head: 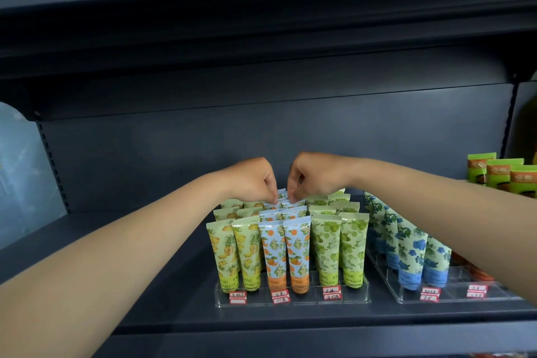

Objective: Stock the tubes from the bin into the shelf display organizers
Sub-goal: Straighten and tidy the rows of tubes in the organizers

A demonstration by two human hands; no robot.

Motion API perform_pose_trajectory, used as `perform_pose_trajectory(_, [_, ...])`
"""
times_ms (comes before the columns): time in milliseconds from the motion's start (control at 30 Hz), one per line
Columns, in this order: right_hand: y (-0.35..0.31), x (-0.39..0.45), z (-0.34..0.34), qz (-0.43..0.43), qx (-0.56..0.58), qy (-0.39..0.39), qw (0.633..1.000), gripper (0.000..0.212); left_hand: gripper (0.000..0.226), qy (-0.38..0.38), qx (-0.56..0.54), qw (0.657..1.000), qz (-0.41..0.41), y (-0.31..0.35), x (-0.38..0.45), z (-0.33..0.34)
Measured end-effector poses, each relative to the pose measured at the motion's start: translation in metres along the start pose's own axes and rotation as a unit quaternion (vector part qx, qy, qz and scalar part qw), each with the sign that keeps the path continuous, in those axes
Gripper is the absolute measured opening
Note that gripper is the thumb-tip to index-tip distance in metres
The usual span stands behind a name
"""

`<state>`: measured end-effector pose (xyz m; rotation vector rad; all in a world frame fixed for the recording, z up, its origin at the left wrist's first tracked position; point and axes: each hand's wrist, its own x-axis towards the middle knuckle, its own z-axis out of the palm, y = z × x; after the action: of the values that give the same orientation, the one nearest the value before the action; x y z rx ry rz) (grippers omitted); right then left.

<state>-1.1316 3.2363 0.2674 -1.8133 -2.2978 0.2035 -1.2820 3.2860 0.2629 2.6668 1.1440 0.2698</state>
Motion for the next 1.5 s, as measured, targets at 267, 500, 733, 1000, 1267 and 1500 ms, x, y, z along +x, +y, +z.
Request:
perform_pose_trajectory(267, [0.007, 0.0, -0.008, 0.001, 0.03, 0.008, 1.0, 0.01, 0.01, -0.019, -0.006, 1.0, -0.008, 0.001, 0.0, -0.005])
perform_pose_trajectory(500, [0.012, 0.007, -0.01, 0.0, 0.036, 0.014, 0.999, 0.01, 0.012, -0.015, -0.018, 1.0, -0.015, 0.001, 0.003, -0.01])
perform_pose_trajectory(733, [0.014, 0.014, -0.006, -0.001, 0.016, 0.022, 1.0, 0.013, 0.011, 0.03, -0.039, 0.999, -0.013, -0.005, 0.013, -0.006])
perform_pose_trajectory(1000, [0.016, 0.021, 0.003, 0.001, 0.002, 0.017, 1.0, 0.013, 0.007, 0.013, -0.018, 1.0, -0.011, -0.011, 0.025, 0.005])
perform_pose_trajectory(1267, [0.014, 0.025, 0.006, 0.001, 0.004, 0.024, 1.0, 0.007, 0.008, 0.022, -0.012, 1.0, -0.016, -0.014, 0.027, 0.005])
perform_pose_trajectory(1500, [0.014, 0.026, 0.006, 0.008, 0.008, 0.022, 1.0, 0.006, 0.008, 0.016, -0.012, 1.0, -0.014, -0.016, 0.028, 0.004])
